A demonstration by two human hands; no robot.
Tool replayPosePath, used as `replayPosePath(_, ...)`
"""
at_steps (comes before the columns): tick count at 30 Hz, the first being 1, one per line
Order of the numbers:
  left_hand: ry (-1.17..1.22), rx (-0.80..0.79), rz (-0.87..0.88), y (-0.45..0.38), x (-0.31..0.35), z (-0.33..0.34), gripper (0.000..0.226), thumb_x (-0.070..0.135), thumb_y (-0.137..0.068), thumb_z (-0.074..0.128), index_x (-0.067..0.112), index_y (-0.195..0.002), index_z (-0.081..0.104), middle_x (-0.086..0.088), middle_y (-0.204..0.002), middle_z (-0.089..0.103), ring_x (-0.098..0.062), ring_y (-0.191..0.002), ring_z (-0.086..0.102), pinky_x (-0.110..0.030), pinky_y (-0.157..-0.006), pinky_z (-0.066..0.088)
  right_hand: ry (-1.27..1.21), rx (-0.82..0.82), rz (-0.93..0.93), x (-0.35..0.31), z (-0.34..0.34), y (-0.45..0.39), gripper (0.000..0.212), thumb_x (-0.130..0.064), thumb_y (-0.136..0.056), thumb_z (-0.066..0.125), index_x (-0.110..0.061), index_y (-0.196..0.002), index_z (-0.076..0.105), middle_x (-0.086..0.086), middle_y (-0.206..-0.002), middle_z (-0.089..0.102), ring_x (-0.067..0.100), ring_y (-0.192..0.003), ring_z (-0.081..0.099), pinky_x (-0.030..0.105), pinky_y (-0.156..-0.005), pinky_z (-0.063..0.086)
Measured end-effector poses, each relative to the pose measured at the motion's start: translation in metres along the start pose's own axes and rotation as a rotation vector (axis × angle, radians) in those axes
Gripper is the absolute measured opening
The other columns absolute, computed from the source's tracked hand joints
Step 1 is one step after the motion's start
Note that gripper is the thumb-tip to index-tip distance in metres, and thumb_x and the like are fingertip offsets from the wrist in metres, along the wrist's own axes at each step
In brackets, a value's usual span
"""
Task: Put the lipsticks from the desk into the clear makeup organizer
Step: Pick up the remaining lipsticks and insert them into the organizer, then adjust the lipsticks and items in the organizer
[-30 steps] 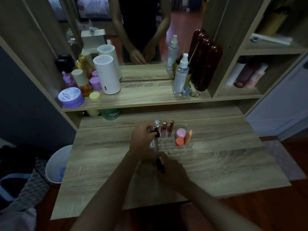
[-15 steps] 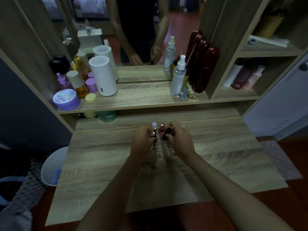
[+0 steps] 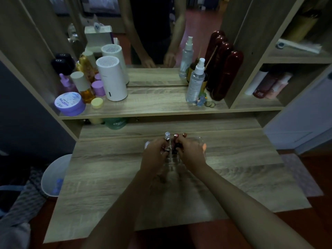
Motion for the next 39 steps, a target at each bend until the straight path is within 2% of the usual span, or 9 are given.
replayPosePath(5,-0.011,-0.022,-0.042,0.000,-0.005,0.005,0.016,0.004,-0.075,0.069,0.010,-0.090,0.068,-0.008,-0.099,0.071,-0.025,-0.097,0.061,-0.046,-0.097,0.043,-0.003,-0.029,-0.004,0.001,0.005,0.000,0.023,-0.014,-0.094,0.048,-0.015,-0.111,0.063,0.006,-0.104,0.073,0.025,-0.101,0.064,0.039,-0.093,0.029)
replayPosePath(13,0.012,-0.040,-0.003,-0.001,-0.002,0.002,0.012,0.008,-0.078,0.066,0.010,-0.090,0.066,-0.007,-0.095,0.070,-0.022,-0.091,0.061,-0.046,-0.095,0.044,-0.061,-0.078,-0.086,-0.008,0.006,0.000,0.026,-0.013,-0.091,0.052,-0.014,-0.115,0.063,0.007,-0.111,0.072,0.021,-0.104,0.065,0.042,-0.100,0.043)
replayPosePath(17,0.058,-0.037,-0.032,-0.004,-0.009,-0.004,0.010,0.013,-0.078,0.070,0.010,-0.085,0.064,0.002,-0.079,0.060,-0.012,-0.074,0.055,-0.029,-0.067,0.049,-0.013,-0.086,-0.113,-0.006,-0.011,-0.002,0.027,-0.019,-0.089,0.056,-0.020,-0.115,0.062,0.006,-0.109,0.072,0.026,-0.100,0.066,0.041,-0.090,0.051)
replayPosePath(20,0.043,-0.027,-0.077,-0.012,-0.019,-0.008,0.016,0.018,-0.078,0.072,0.013,-0.083,0.057,0.002,-0.079,0.053,-0.013,-0.070,0.051,-0.014,-0.053,0.032,-0.022,-0.017,-0.131,-0.002,-0.036,-0.011,0.015,-0.019,-0.088,0.059,-0.013,-0.100,0.064,0.009,-0.095,0.072,0.028,-0.088,0.066,0.038,-0.075,0.054)
replayPosePath(23,0.047,0.007,-0.068,-0.022,-0.015,-0.014,0.027,0.018,-0.076,0.073,0.008,-0.095,0.057,0.001,-0.087,0.050,-0.011,-0.074,0.049,-0.012,-0.056,0.032,-0.008,0.049,-0.126,0.002,-0.055,-0.027,0.023,-0.018,-0.086,0.062,-0.012,-0.109,0.064,0.009,-0.101,0.068,0.027,-0.091,0.064,0.032,-0.071,0.048)
replayPosePath(26,0.061,-0.001,-0.020,-0.028,-0.004,-0.014,0.039,0.017,-0.078,0.071,0.009,-0.114,0.056,-0.001,-0.101,0.056,-0.009,-0.085,0.053,-0.016,-0.072,0.044,0.041,0.005,-0.132,0.002,-0.049,-0.037,0.029,-0.018,-0.086,0.063,-0.014,-0.114,0.064,0.008,-0.107,0.066,0.024,-0.095,0.063,0.031,-0.072,0.048)
replayPosePath(29,0.003,-0.024,0.032,-0.030,0.003,-0.011,0.028,0.015,-0.082,0.065,0.011,-0.109,0.060,-0.006,-0.104,0.061,-0.010,-0.086,0.053,-0.024,-0.076,0.044,0.054,-0.071,-0.103,0.005,-0.035,-0.041,0.022,-0.016,-0.087,0.062,-0.013,-0.108,0.066,0.010,-0.107,0.069,0.024,-0.098,0.064,0.036,-0.078,0.052)
replayPosePath(33,-0.004,-0.001,0.036,-0.033,0.003,-0.013,0.021,0.014,-0.084,0.062,0.011,-0.105,0.062,-0.008,-0.102,0.063,-0.018,-0.089,0.058,-0.026,-0.077,0.045,0.054,-0.079,-0.070,0.007,-0.030,-0.045,0.018,-0.013,-0.090,0.056,-0.014,-0.102,0.069,0.010,-0.101,0.072,0.025,-0.095,0.066,0.031,-0.073,0.049)
replayPosePath(39,-0.008,0.005,0.037,-0.036,0.000,-0.012,0.022,0.016,-0.085,0.061,0.011,-0.106,0.062,-0.008,-0.104,0.063,-0.010,-0.087,0.052,-0.023,-0.077,0.043,0.062,-0.077,-0.095,0.005,-0.029,-0.048,0.018,-0.015,-0.089,0.058,-0.014,-0.104,0.067,0.009,-0.103,0.070,0.023,-0.094,0.065,0.031,-0.072,0.051)
Point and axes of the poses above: each hand's wrist, its own y-axis away from the middle knuckle, its own z-axis out of the palm, x = y × z, the point moved 9 cm from there along -y, towards the middle knuckle
